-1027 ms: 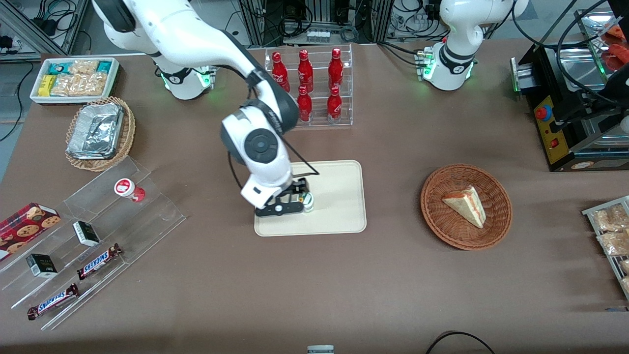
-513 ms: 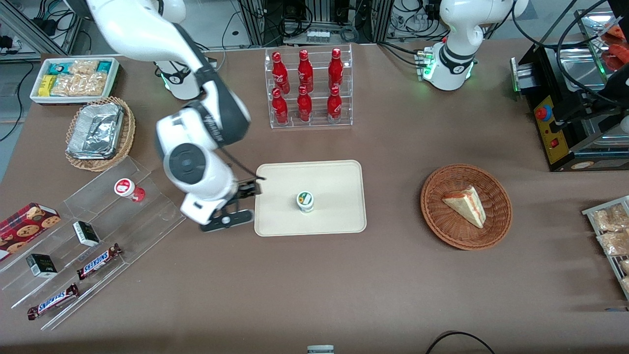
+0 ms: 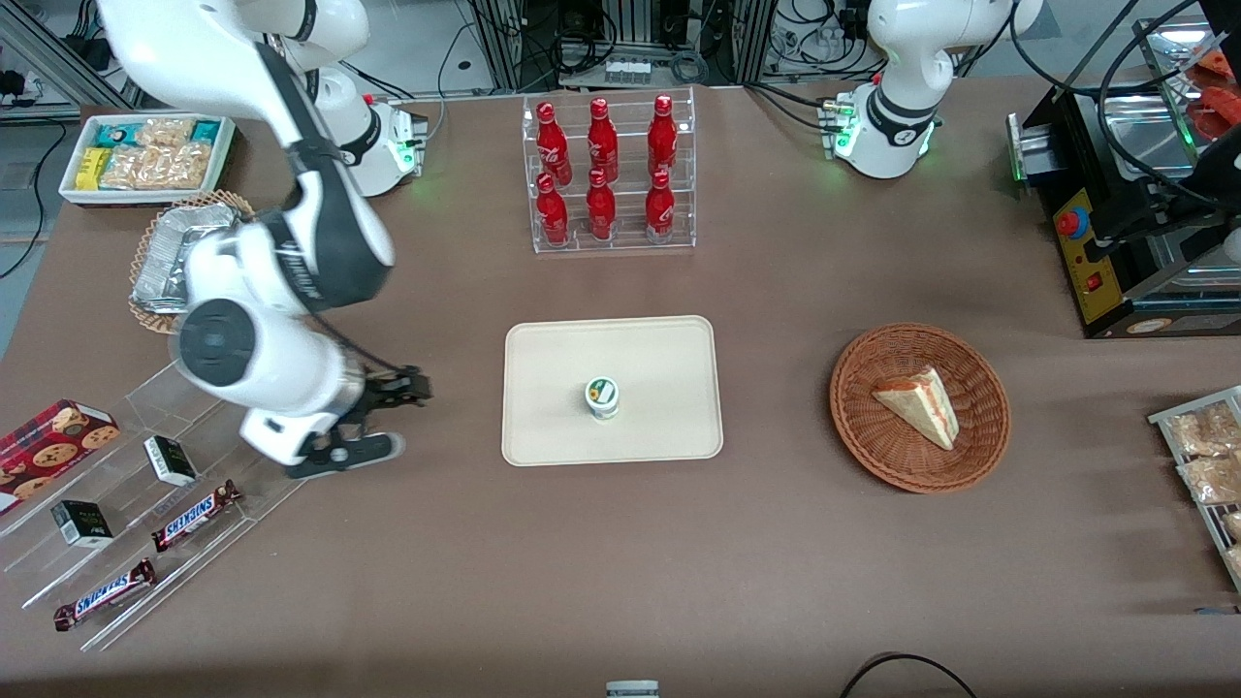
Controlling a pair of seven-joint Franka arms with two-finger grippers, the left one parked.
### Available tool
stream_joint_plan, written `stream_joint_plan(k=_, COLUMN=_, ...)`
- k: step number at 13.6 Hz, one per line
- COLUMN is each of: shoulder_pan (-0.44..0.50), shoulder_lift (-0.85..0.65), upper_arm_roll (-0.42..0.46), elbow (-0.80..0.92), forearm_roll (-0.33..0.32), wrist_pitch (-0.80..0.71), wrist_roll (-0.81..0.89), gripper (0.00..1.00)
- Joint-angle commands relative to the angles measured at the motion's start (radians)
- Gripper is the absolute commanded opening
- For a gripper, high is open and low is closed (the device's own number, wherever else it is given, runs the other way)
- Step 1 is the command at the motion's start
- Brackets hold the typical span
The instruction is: Place green gum on tray
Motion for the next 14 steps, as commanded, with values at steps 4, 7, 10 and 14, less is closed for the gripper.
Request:
stream_joint_plan(k=4, shoulder_pan=-0.202, shoulder_lift=-0.213, upper_arm_roll=0.055, elbow=-0.134, forearm_roll=0.001, wrist_pitch=-0.006, wrist_roll=-0.161, gripper=1.0)
stream_joint_plan(k=7, shoulder_pan=-0.268, shoulder_lift=-0.287, upper_arm_roll=0.055, elbow=-0.172, forearm_roll=-0.005, wrist_pitch=-0.02, wrist_roll=-0.19, gripper=1.0)
stream_joint_plan(k=10, shoulder_pan=-0.307, shoulder_lift=-0.325, upper_arm_roll=0.051, elbow=-0.171, forearm_roll=-0.005, wrist_pitch=-0.084, wrist_roll=-0.196, gripper=1.0)
stream_joint_plan(k=14, shoulder_pan=-0.307, shoulder_lift=-0.377, upper_arm_roll=0.008, elbow=-0.165, forearm_roll=-0.007, wrist_pitch=-0.188, wrist_roll=-0.166, gripper=1.0)
